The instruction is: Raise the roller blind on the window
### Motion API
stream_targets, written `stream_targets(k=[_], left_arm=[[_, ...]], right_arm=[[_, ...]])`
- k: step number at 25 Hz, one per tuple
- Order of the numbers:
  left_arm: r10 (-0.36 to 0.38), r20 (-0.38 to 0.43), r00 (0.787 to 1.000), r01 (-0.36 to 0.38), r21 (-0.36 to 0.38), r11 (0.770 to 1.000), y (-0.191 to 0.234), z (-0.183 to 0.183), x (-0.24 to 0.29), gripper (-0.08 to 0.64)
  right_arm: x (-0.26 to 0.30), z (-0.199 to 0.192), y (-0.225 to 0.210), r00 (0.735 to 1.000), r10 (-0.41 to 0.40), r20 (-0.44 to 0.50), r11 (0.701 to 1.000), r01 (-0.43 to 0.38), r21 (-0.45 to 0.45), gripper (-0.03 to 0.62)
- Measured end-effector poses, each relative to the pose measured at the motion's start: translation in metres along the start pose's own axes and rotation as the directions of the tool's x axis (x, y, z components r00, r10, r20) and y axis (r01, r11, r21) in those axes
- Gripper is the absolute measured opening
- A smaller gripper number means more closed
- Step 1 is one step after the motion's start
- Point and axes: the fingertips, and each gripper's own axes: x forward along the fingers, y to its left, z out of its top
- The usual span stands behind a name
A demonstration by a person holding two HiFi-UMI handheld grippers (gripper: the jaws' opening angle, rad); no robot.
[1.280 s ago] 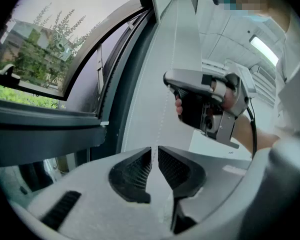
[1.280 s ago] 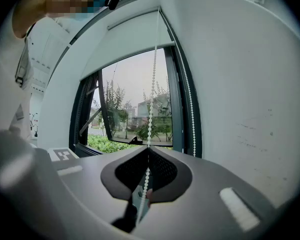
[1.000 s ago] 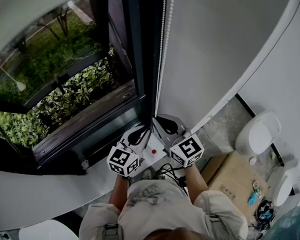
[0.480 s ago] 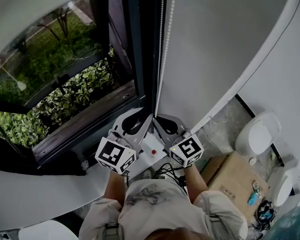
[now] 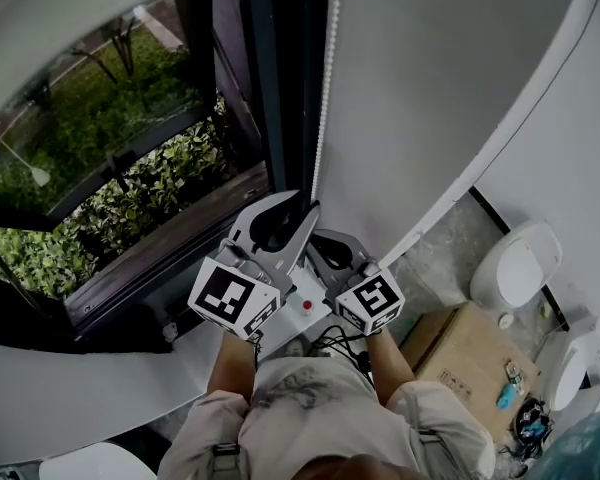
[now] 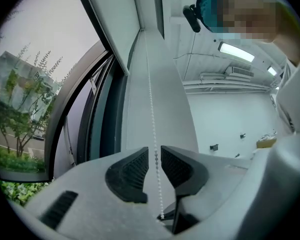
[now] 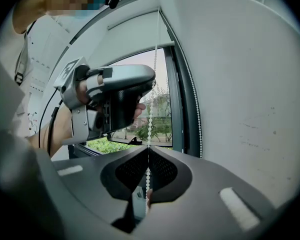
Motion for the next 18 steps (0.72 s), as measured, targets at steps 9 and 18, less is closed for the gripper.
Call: stream_targets(k=[9, 18], left_arm=[[-0.006, 0.019, 1.0, 0.006, 0.012, 1.0, 0.0015, 0.0075, 0.0109, 0.027], [0.0, 0.032, 0.999, 0.001, -0.014, 1.0, 0.0011, 0.0029, 0.0042, 0.021]], right_arm=[[0.0048, -0.0012, 0.0051, 1.0, 0.016, 0.0, 1.0, -0.016, -0.006, 0.012], [0.0016, -0.0064, 0.0064, 1.0, 0.018, -0.013, 1.0, -0.018, -0.012, 0.011]])
